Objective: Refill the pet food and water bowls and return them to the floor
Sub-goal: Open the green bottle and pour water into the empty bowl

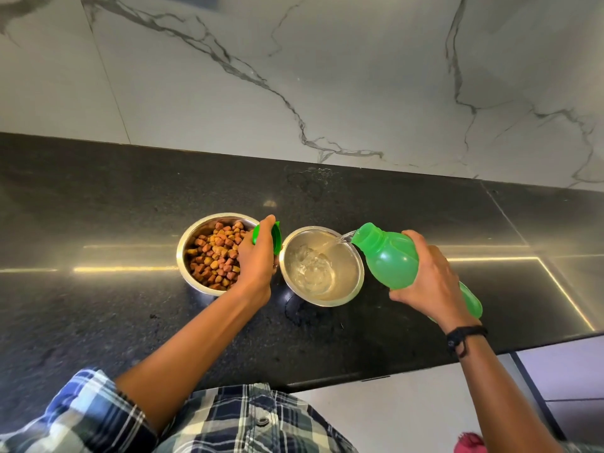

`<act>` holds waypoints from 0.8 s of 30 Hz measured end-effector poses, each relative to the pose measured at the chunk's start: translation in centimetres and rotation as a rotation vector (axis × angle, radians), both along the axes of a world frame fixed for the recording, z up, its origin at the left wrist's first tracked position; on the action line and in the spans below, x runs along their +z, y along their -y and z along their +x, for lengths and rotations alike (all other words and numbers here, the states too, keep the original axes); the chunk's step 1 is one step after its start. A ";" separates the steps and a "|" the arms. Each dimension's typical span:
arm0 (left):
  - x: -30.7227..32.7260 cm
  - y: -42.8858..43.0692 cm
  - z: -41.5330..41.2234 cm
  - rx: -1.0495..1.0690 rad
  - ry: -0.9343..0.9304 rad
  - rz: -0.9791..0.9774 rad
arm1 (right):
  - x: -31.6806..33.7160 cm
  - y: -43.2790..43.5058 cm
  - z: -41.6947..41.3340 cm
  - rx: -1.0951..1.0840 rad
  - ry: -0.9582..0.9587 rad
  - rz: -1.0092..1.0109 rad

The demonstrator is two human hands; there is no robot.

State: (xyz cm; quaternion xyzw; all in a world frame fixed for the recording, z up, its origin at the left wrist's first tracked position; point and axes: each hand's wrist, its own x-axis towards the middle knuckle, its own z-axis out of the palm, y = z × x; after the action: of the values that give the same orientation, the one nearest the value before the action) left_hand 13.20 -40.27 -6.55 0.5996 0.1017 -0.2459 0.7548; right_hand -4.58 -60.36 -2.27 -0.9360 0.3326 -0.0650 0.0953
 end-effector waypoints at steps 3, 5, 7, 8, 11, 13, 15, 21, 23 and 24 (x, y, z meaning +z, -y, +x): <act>0.1 0.1 0.0 0.005 0.005 0.013 | 0.3 -0.1 0.0 -0.008 -0.026 0.000; 0.2 0.1 0.0 -0.002 0.006 0.020 | 0.5 -0.2 0.0 -0.010 -0.036 0.005; 0.2 0.2 0.0 -0.008 0.005 0.027 | 0.7 -0.3 0.1 -0.012 -0.037 0.008; 0.1 0.2 0.0 -0.008 0.003 0.028 | 0.8 -0.3 0.1 -0.013 -0.038 0.007; 0.1 0.1 0.0 -0.009 -0.003 0.026 | 1.0 -0.4 0.0 -0.018 -0.046 -0.009; 0.1 0.1 -0.1 -0.013 -0.002 0.026 | 1.1 -0.4 0.0 -0.015 -0.047 -0.017; 0.0 0.1 -0.1 -0.016 -0.004 0.031 | 1.2 -0.4 -0.1 -0.013 -0.051 -0.024; -0.2 0.1 -0.1 -0.027 -0.017 0.040 | 1.5 -0.4 -0.1 -0.015 -0.065 -0.043; -0.3 0.2 -0.1 -0.032 -0.022 0.039 | 1.6 -0.3 -0.2 -0.016 -0.065 -0.040; -0.3 0.1 -0.1 -0.037 -0.022 0.038 | 1.6 -0.4 -0.2 -0.016 -0.065 -0.041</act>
State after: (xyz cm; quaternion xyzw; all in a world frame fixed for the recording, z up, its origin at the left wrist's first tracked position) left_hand 13.08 -40.41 -6.88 0.6128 0.1037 -0.2644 0.7374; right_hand -4.77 -60.01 -0.66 -0.9367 0.3414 -0.0421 0.0649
